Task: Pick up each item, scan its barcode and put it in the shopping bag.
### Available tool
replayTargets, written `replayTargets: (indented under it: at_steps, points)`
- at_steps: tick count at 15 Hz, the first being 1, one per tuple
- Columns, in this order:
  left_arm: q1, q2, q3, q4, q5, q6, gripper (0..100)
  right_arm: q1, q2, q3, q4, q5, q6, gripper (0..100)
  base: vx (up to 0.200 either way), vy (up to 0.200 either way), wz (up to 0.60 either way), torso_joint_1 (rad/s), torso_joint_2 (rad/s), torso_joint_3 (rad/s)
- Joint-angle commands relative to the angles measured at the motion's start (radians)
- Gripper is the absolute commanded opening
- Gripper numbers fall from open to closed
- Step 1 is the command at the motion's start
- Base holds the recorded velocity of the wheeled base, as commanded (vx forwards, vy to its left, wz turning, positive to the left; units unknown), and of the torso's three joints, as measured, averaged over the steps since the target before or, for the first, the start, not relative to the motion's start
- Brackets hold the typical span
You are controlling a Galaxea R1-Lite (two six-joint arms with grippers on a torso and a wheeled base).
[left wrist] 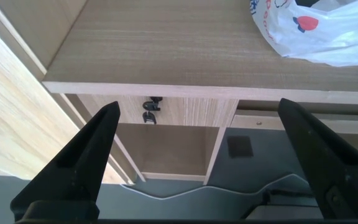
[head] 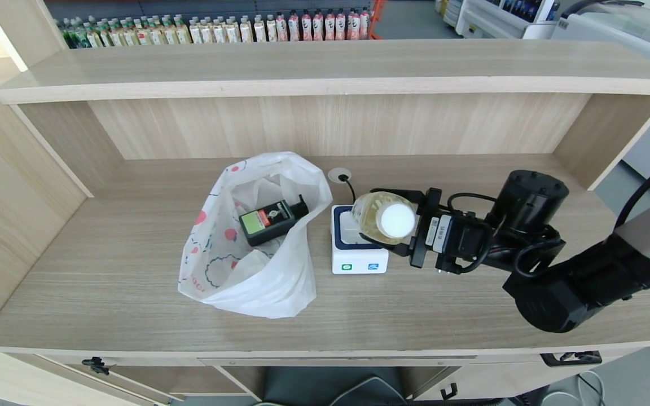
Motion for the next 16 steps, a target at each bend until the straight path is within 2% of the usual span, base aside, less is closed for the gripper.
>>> replayTargets:
  at_steps: [1, 6, 11, 13, 16]
  points:
    - [0.001, 0.0, 0.0, 0.0, 0.0, 0.0, 100, -0.002, 0.006, 0.0, -0.001, 0.001, 0.0, 0, 0.0, 0.0, 0.0, 0.0, 0.0, 0.0]
    - [0.001, 0.0, 0.0, 0.0, 0.0, 0.0, 100, -0.002, 0.009, 0.0, 0.001, 0.017, -0.003, 0, 0.0, 0.0, 0.0, 0.0, 0.0, 0.0]
    - [0.001, 0.0, 0.0, 0.0, 0.0, 0.015, 100, -0.002, 0.009, 0.0, 0.001, 0.018, -0.003, 0, 0.0, 0.0, 0.0, 0.0, 0.0, 0.0]
    - [0.001, 0.0, 0.0, 0.0, 0.002, 0.014, 100, -0.002, 0.009, -0.002, 0.001, 0.018, -0.003, 0, 0.0, 0.2, 0.0, 0.007, 0.0, 0.002]
    - [0.001, 0.0, 0.0, 0.0, 0.0, 0.009, 100, -0.002, 0.009, -0.002, 0.001, 0.018, -0.003, 0, 0.0, 0.0, 0.0, 0.0, 0.0, 0.0]
